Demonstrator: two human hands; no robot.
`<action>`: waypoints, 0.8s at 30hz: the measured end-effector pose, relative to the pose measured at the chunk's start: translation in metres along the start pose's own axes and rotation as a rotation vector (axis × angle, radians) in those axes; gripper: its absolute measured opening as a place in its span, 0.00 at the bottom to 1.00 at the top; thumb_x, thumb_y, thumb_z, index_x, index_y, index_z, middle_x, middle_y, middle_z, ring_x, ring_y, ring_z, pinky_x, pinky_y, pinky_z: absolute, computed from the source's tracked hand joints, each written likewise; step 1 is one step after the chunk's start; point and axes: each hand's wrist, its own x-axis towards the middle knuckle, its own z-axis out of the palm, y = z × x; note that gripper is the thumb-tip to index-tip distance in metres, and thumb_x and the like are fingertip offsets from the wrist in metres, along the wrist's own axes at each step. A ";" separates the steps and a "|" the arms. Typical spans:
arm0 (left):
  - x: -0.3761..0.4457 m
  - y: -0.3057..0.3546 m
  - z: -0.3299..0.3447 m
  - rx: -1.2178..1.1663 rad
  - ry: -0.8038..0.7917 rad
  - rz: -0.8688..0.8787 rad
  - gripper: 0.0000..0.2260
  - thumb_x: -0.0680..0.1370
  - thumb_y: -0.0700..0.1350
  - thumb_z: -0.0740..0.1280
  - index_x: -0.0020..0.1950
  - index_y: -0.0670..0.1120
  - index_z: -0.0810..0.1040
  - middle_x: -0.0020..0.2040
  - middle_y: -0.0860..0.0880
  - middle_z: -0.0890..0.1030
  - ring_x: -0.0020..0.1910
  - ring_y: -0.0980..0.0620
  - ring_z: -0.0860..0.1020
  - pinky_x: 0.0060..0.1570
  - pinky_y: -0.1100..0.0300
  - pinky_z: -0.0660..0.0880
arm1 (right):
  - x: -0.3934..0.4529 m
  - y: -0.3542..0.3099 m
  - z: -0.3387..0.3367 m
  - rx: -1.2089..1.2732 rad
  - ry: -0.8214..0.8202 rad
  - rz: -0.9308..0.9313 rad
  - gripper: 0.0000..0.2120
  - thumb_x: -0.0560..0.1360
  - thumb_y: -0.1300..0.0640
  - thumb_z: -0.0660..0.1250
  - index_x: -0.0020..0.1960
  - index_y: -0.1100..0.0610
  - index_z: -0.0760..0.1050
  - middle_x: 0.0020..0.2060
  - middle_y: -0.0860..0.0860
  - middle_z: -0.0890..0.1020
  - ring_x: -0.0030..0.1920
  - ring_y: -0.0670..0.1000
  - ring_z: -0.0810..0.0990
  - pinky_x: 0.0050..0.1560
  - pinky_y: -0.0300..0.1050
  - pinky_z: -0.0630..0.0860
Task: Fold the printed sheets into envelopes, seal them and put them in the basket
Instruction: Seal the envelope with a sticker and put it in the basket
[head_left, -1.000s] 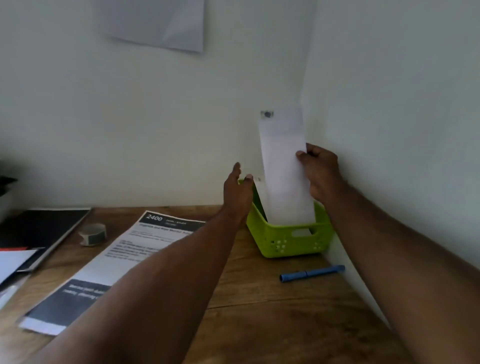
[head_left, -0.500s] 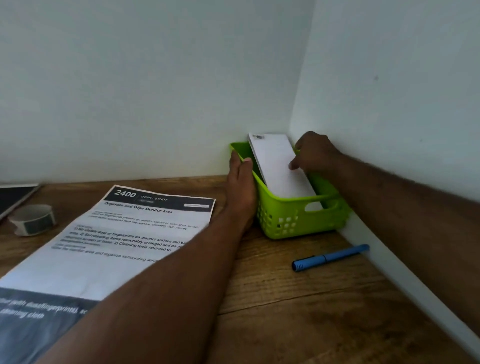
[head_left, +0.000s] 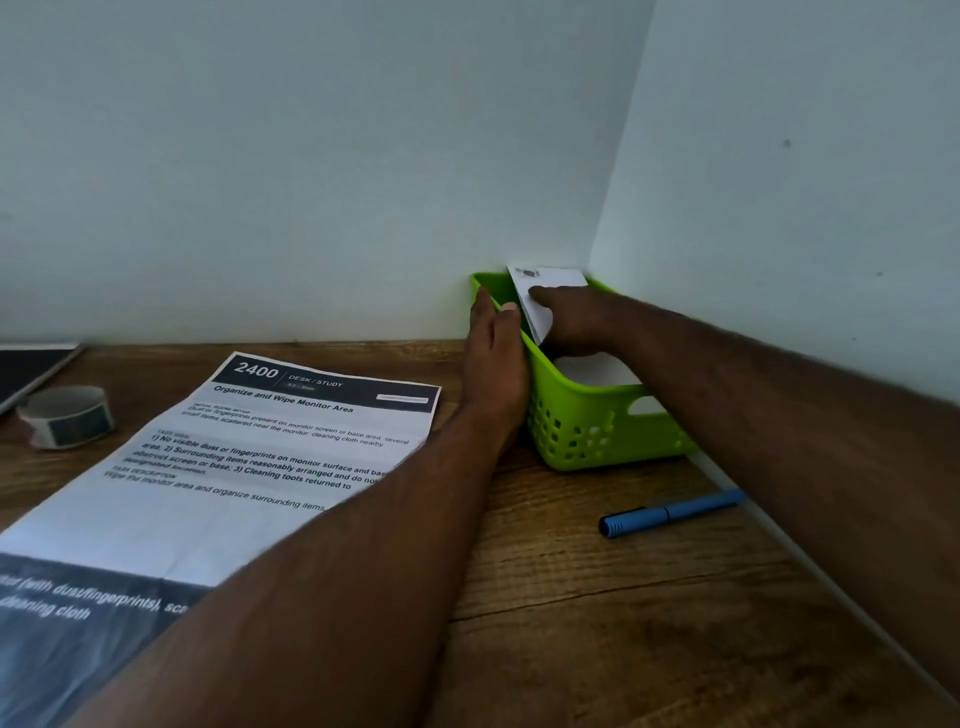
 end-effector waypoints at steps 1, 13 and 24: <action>0.000 0.000 0.000 -0.001 -0.001 -0.003 0.23 0.84 0.46 0.56 0.78 0.45 0.58 0.78 0.48 0.60 0.76 0.52 0.60 0.76 0.51 0.57 | 0.001 0.001 -0.001 -0.013 0.006 -0.005 0.42 0.69 0.48 0.74 0.75 0.56 0.57 0.73 0.55 0.66 0.71 0.58 0.66 0.66 0.46 0.67; 0.000 -0.001 -0.001 0.007 -0.006 -0.016 0.25 0.83 0.53 0.57 0.78 0.47 0.60 0.77 0.48 0.62 0.75 0.52 0.62 0.75 0.50 0.59 | 0.019 0.010 0.015 -0.086 0.009 0.000 0.41 0.68 0.46 0.73 0.74 0.57 0.58 0.68 0.59 0.70 0.67 0.60 0.69 0.64 0.51 0.70; 0.000 0.044 -0.018 -0.001 0.122 -0.235 0.33 0.77 0.38 0.67 0.78 0.42 0.57 0.73 0.35 0.67 0.70 0.39 0.69 0.68 0.45 0.69 | -0.029 -0.022 -0.073 0.262 0.383 -0.016 0.18 0.66 0.47 0.72 0.42 0.62 0.78 0.46 0.59 0.82 0.53 0.58 0.80 0.50 0.44 0.75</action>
